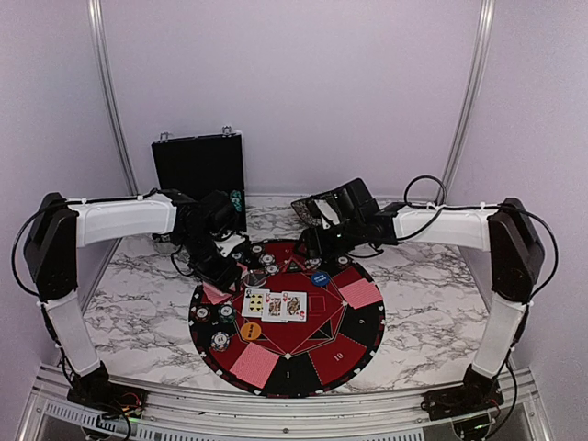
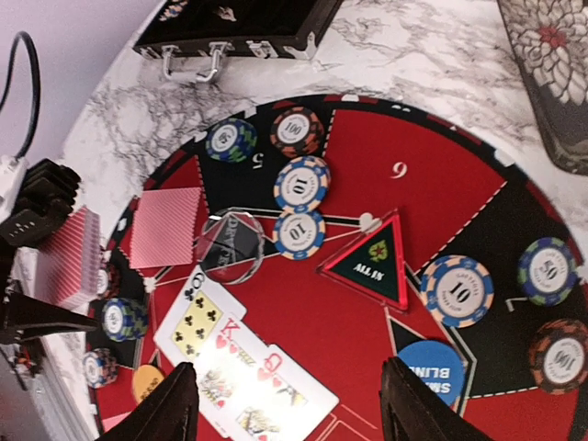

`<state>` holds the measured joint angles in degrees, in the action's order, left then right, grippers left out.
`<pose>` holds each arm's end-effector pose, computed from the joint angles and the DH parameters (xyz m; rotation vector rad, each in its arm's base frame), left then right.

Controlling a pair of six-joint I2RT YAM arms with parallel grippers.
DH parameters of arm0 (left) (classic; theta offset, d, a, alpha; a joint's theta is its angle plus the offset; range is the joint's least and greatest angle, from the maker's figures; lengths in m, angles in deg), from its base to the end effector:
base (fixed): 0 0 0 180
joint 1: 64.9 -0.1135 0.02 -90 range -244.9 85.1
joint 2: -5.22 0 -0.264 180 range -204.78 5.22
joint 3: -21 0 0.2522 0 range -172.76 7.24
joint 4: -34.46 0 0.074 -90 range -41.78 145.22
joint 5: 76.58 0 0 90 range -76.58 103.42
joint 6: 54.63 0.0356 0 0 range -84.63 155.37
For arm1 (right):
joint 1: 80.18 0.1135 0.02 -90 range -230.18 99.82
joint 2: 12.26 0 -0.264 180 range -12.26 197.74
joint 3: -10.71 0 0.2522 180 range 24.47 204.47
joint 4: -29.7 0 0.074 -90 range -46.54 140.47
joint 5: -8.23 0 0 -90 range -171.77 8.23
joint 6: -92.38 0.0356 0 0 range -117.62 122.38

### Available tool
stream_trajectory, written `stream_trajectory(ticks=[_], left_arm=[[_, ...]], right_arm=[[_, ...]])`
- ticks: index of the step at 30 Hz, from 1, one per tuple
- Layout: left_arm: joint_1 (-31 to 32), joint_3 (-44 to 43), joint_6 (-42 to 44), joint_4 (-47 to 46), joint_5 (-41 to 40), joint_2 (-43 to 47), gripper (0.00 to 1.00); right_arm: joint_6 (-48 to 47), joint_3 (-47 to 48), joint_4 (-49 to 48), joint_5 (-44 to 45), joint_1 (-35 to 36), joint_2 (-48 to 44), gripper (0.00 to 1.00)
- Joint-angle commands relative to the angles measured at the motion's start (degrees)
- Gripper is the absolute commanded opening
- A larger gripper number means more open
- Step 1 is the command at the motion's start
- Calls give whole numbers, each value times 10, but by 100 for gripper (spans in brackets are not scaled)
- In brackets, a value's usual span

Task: Distribute texas hold em gaming equipment
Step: Pick up the poker card from the face-down deck piles.

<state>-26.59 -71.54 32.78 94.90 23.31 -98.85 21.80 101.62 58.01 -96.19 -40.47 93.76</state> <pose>0.2827 -0.2311 0.2155 0.9212 2.7301 -0.3933 0.3137 0.2720 0.2269 -0.5601 2.3765 0.7861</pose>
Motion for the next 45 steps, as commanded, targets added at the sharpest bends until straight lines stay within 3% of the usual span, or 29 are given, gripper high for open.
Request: stream_trajectory(ticks=[1,7,16,45], left_arm=[[21,-28,-7,16,-8,12,34],[45,-50,-12,27,-11,-1,34],[74,-89,-16,39,-14,-22,34],[120,-153,-14,60,-17,-56,34]], right_arm=[[99,-61,-137,-165,-27,-34,65],[203,-148,-286,-275,-51,-44,64],[294,-215,-398,-321,-52,-36,64],[377,-220,-488,-336,-24,3,64]])
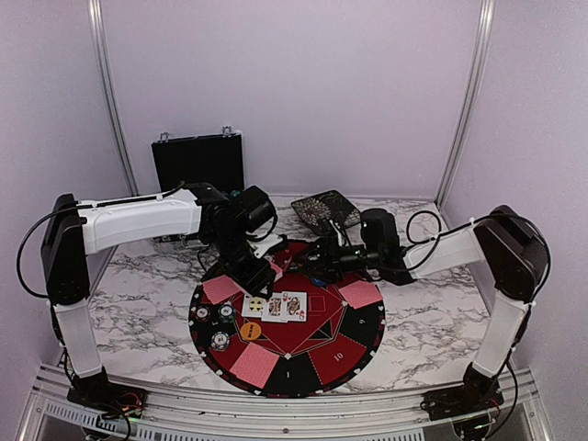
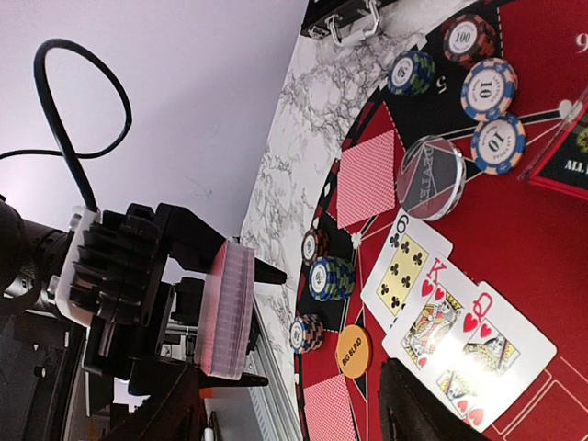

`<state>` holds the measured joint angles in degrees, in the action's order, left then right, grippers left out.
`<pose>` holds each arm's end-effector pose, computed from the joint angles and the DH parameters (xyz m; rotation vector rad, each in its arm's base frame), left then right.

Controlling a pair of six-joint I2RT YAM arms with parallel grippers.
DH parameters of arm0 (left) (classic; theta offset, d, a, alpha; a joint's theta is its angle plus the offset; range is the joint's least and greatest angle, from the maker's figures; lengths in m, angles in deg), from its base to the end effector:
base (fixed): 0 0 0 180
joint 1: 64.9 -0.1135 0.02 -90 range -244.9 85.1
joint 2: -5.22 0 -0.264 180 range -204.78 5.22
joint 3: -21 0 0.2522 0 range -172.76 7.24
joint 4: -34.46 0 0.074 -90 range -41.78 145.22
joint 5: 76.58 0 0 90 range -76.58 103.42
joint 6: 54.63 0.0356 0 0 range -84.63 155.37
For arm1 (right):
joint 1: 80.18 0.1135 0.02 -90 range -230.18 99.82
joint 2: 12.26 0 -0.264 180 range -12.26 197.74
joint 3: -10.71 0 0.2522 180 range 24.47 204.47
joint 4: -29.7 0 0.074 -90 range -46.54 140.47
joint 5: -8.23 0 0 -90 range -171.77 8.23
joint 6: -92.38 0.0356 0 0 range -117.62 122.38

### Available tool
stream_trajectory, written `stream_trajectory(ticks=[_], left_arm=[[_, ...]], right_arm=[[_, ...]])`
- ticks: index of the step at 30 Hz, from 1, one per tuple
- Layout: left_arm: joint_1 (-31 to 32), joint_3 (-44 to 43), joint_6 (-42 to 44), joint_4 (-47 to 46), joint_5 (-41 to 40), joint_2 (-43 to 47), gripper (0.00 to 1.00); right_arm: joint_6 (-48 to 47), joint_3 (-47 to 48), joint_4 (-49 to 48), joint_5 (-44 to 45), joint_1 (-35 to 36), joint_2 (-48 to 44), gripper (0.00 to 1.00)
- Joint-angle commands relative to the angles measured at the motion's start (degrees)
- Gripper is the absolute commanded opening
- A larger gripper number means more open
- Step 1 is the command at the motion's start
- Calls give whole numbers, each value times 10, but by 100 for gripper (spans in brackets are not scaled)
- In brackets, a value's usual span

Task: Distribute texas hold em gaming equipment
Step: Pick up the poker card from the face-down deck piles.

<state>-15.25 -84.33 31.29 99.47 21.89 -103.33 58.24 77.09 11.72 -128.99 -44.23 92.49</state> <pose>0.2526 -0.3054 0.2482 1.1360 2.6000 -0.4339 0.2898 0.2425 0.1780 -0.2767 2.2708 1.7585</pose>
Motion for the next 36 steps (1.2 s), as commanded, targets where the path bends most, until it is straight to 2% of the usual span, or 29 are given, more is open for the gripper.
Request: stream_trajectory(ticks=[1,25,36], left_arm=[[7,-27,1,15,-3,-13,34],[13,-60,11,20,0,-33,34],[13,-58,10,22,-8,-26,34]], right_arm=[[15,29,-27,-9,16,19,64],[46,73,-57,-18,62,72,63],[-13,70,29,22,48,55,58]])
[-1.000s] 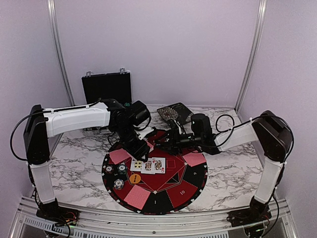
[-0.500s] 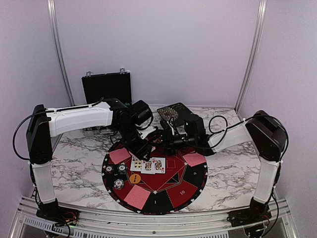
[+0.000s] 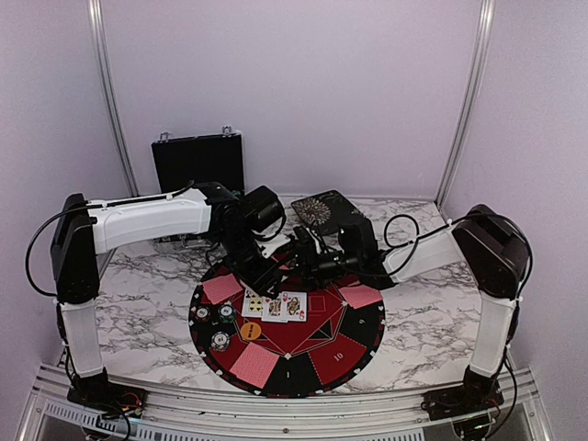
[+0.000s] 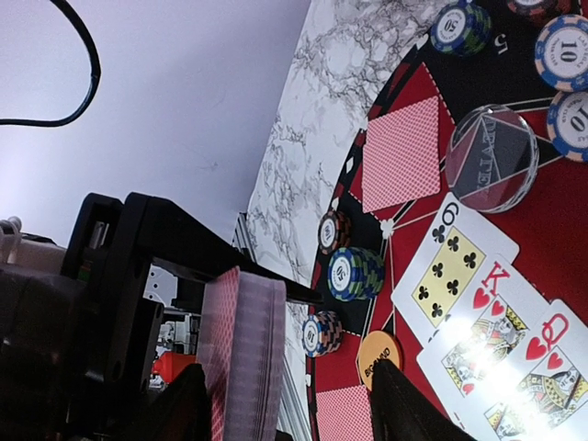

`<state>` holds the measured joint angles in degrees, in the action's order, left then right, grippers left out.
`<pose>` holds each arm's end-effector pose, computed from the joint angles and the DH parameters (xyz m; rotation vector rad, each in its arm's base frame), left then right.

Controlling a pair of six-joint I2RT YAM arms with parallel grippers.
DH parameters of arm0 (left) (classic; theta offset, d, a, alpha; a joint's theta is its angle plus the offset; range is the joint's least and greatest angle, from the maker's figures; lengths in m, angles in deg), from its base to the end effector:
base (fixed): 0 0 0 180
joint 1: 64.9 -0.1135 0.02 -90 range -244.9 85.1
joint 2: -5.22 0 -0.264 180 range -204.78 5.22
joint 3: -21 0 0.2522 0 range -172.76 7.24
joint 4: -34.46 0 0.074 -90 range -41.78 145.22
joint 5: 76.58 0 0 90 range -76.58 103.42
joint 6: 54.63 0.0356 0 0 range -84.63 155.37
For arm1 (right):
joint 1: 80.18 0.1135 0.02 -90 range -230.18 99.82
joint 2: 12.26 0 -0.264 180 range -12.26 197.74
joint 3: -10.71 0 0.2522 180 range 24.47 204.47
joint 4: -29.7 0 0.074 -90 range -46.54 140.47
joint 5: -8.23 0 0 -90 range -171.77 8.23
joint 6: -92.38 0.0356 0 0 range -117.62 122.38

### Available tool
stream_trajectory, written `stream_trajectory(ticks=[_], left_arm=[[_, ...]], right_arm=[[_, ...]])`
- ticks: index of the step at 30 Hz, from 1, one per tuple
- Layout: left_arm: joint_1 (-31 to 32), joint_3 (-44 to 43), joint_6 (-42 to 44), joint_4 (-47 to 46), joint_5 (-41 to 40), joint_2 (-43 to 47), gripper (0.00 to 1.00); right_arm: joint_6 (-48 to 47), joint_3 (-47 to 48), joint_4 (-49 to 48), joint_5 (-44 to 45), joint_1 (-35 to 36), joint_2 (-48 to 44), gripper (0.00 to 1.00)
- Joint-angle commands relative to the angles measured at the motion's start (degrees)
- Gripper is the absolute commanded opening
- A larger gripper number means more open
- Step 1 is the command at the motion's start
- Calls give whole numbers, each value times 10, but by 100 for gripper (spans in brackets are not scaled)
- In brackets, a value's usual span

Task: Distribute texas hold em gaming equipment
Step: Pick up the poker card from the face-down deck piles.

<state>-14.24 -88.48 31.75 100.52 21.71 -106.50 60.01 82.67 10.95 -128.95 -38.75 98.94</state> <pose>0.2560 -0.3204 0.2474 1.1689 2.5870 -0.4312 0.2847 0.2861 0.1657 -0.3563 2.3135 1.8174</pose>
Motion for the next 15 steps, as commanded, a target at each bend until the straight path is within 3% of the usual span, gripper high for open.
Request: stream_trajectory(ticks=[1,15], left_arm=[[3,-17,5,11,-7,7,34],[2,-14,6,12,-8,10,34]], right_arm=[[-34,13,41,24,-9,-12,57],[-53,16,66,30,-19,-36,54]])
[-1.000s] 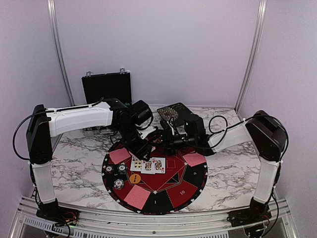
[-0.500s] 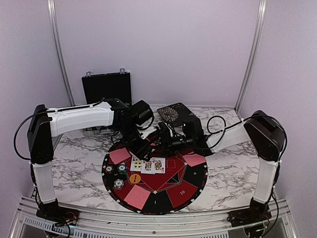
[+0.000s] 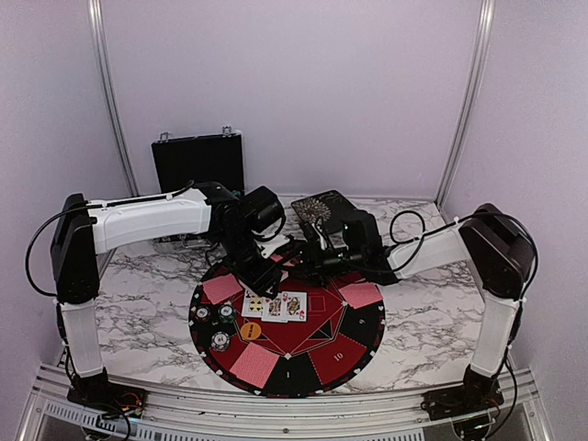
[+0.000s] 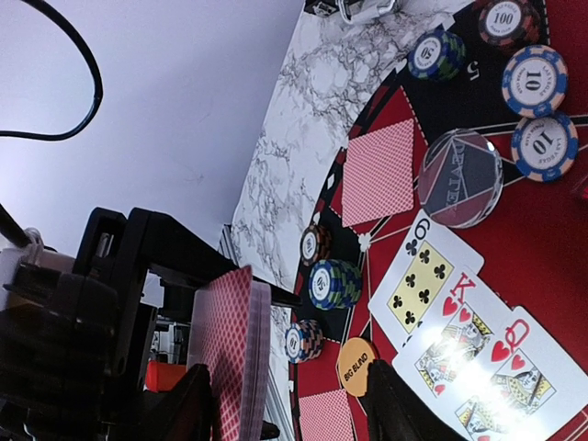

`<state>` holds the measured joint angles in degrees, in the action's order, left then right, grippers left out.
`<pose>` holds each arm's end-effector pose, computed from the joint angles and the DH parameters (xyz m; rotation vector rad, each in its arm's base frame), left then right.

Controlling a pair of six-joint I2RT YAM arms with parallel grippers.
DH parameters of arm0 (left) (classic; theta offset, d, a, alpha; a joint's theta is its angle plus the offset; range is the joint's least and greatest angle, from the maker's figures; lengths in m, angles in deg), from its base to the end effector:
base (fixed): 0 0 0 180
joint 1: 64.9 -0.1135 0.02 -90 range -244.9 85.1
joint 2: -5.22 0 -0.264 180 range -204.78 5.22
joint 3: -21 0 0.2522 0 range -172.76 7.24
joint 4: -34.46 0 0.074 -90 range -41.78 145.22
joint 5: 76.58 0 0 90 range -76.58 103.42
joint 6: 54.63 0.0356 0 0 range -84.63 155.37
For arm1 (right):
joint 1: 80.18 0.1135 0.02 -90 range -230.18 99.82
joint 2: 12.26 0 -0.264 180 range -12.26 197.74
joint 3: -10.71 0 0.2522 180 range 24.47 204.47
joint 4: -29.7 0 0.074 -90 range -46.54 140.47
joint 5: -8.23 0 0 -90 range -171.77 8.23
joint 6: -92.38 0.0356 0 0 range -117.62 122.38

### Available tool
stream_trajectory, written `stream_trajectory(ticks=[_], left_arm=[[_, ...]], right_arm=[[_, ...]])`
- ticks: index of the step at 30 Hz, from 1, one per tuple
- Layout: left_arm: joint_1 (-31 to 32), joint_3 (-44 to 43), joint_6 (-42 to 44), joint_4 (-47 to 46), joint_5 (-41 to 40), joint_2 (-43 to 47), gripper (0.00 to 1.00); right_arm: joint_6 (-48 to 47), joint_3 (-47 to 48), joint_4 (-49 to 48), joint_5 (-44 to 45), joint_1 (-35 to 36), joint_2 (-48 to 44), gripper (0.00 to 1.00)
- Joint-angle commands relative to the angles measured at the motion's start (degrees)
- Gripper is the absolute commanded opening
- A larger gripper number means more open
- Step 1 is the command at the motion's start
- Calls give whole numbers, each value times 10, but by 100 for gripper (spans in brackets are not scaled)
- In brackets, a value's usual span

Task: Distribute texas hold em gaming equipment
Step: Pick up the poker card from the face-down deck piles.

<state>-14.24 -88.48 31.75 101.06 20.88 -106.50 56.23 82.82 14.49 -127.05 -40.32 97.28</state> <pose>0.2558 -0.3194 0.2470 1.1666 2.5937 -0.4073 0.2910 0.2760 0.1716 -0.3501 2.3001 1.7370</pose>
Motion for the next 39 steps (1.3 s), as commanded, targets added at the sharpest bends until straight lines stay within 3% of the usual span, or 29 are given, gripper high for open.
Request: stream_trajectory(ticks=[1,13,19,39], left_arm=[[2,-13,6,7,0,10,34],[2,-4,5,7,-6,8,34],[2,-3,4,7,-7,8,34],[1,-8,7,7,-16,1,34]], right_arm=[[-14,15,29,9,-4,-23,55],[5,-9,6,6,-8,-60,54],[23,-28,-16,4,-14,-68,43],[66,-44,-64,-12,-8,-58,26]])
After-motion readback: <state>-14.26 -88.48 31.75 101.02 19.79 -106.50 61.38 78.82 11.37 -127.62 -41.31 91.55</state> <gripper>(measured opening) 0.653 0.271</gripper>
